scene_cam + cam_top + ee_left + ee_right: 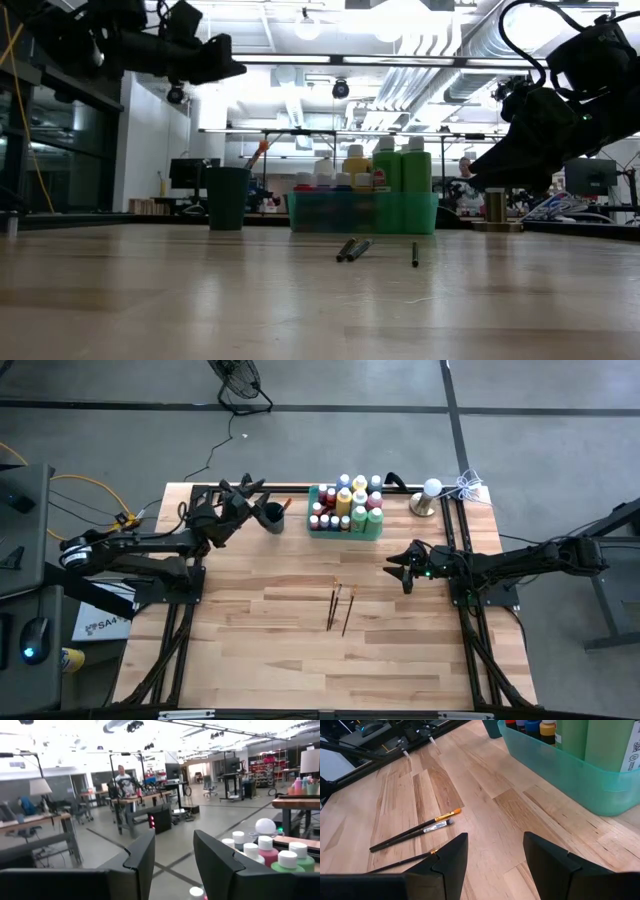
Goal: Pick & Place Paint Supplies
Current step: Put the gold black paint brush into the blue cup
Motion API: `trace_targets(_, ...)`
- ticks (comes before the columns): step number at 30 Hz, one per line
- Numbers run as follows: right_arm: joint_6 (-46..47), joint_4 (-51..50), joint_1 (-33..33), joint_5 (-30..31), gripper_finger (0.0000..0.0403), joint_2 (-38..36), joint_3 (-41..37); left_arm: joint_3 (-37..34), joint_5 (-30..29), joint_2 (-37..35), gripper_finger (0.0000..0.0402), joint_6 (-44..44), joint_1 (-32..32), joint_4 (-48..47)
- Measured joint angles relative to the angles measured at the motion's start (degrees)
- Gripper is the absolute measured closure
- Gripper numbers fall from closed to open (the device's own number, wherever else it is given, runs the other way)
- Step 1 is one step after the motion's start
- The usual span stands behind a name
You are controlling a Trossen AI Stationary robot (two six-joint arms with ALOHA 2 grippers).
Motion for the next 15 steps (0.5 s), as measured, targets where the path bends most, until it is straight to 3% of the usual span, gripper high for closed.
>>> trace_targets(15,1.15,2.39,0.0,-0.02,0.0218,-0.02,0.02,0.02,0.09,-9.26,0.0268,0.51,0.0,-12.96)
